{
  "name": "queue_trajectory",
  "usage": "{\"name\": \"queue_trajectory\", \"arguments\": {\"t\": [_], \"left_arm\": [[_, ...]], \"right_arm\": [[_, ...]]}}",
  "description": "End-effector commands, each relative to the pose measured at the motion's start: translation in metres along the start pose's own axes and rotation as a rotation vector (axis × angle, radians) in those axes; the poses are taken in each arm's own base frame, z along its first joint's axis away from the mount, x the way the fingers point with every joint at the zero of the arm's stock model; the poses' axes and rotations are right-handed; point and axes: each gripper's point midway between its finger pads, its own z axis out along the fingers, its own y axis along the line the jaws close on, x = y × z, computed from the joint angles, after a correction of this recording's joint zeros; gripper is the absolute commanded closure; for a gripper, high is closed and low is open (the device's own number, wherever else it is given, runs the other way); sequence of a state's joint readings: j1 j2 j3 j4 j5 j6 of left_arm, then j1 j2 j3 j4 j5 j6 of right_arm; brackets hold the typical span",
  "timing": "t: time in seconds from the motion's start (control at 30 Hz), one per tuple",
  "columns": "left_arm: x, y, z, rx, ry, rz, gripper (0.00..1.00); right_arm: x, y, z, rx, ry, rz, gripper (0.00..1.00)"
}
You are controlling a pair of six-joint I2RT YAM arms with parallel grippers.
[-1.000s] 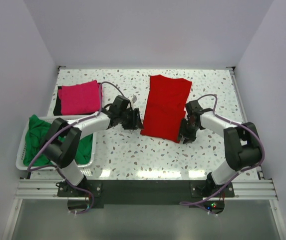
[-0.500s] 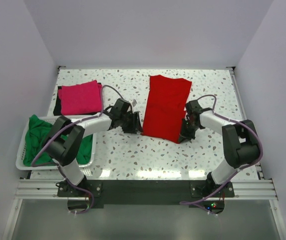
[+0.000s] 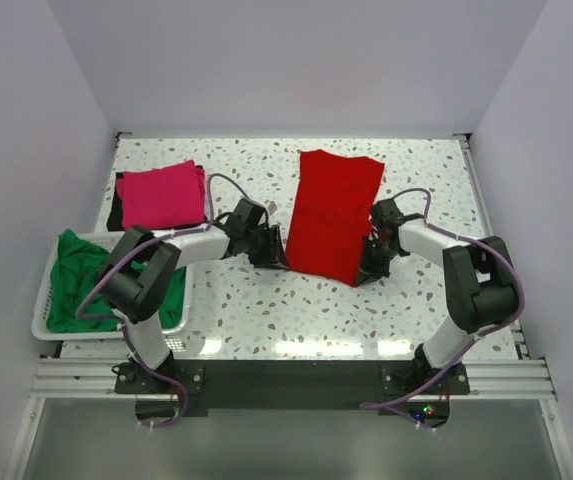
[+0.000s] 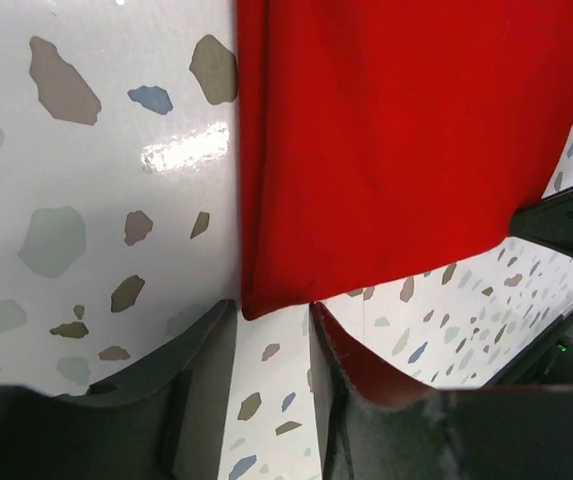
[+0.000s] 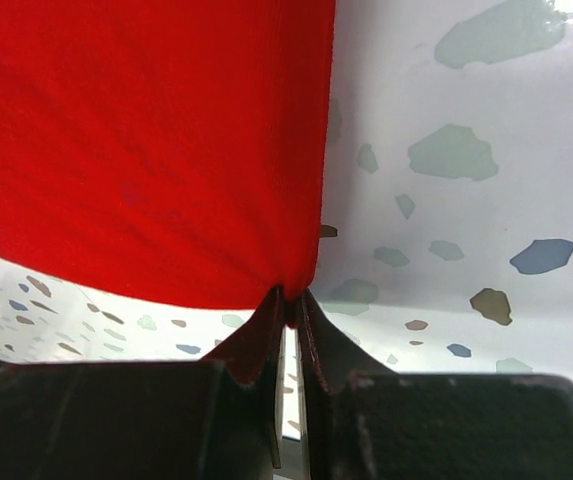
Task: Fold and stack the t-shirts
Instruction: Fold the tshirt
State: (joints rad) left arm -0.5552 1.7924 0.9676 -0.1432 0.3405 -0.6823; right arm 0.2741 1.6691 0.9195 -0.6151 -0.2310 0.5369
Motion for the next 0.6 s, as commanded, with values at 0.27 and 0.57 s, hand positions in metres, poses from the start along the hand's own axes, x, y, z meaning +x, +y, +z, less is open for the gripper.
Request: {"name": "queue_trajectory", "arguments": {"t": [0.27, 0.57], "left_arm": [[0.01, 0.009, 0.02, -0.027, 0.031, -0.003, 0.99], [-0.001, 0.012, 0.006, -0.079, -0.031, 0.015, 1.0]], "right_arm": [[-0.005, -0.003, 0.005, 0.033, 0.001, -0.037, 1.0], [-0.006, -0.014, -0.008, 0.099, -0.031, -0.03, 1.0]]}}
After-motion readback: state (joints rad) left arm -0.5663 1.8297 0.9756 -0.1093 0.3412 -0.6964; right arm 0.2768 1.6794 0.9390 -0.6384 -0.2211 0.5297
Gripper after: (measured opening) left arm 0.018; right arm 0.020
